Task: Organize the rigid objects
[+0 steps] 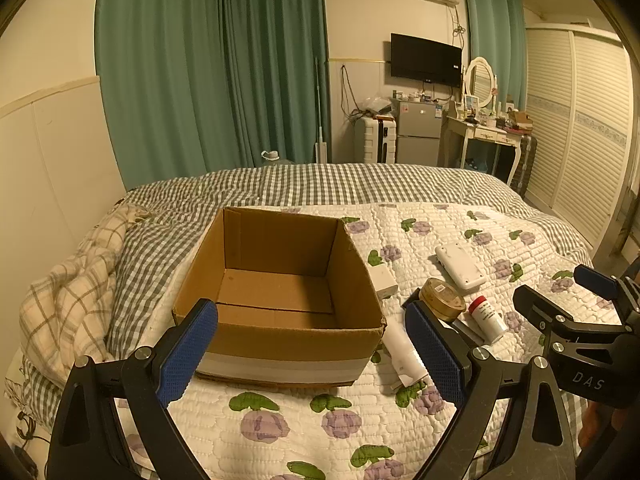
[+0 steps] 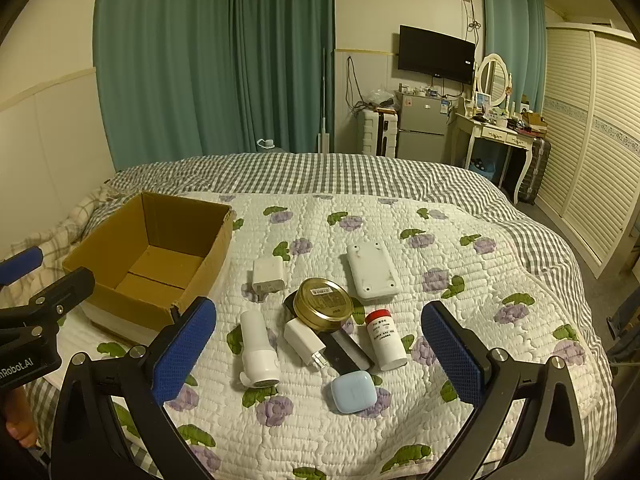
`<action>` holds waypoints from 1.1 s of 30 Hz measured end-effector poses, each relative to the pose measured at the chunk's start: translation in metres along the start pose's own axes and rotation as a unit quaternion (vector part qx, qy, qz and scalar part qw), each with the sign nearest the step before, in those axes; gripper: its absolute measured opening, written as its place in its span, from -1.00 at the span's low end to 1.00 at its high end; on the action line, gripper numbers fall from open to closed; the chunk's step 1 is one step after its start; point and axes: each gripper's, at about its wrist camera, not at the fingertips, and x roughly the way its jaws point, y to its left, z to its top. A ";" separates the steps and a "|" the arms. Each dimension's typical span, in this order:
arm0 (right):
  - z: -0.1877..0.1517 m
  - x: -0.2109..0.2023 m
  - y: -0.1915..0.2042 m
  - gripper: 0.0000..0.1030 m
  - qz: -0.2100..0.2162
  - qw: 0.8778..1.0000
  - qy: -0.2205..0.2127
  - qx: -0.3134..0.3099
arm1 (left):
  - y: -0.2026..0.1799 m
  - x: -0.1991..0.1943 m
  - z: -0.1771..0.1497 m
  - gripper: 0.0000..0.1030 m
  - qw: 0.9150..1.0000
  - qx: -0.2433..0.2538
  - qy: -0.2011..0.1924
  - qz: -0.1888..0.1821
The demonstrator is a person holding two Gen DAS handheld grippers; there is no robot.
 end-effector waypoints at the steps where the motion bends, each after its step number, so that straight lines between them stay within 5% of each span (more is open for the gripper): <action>1: -0.001 0.000 0.000 0.99 0.000 1.000 0.000 0.000 | 0.000 0.000 0.000 0.89 1.000 0.000 0.000 0.000; 33: -0.002 0.001 -0.001 0.99 -0.001 1.000 0.004 -0.001 | 0.001 0.000 0.000 0.89 1.000 0.000 -0.002 -0.002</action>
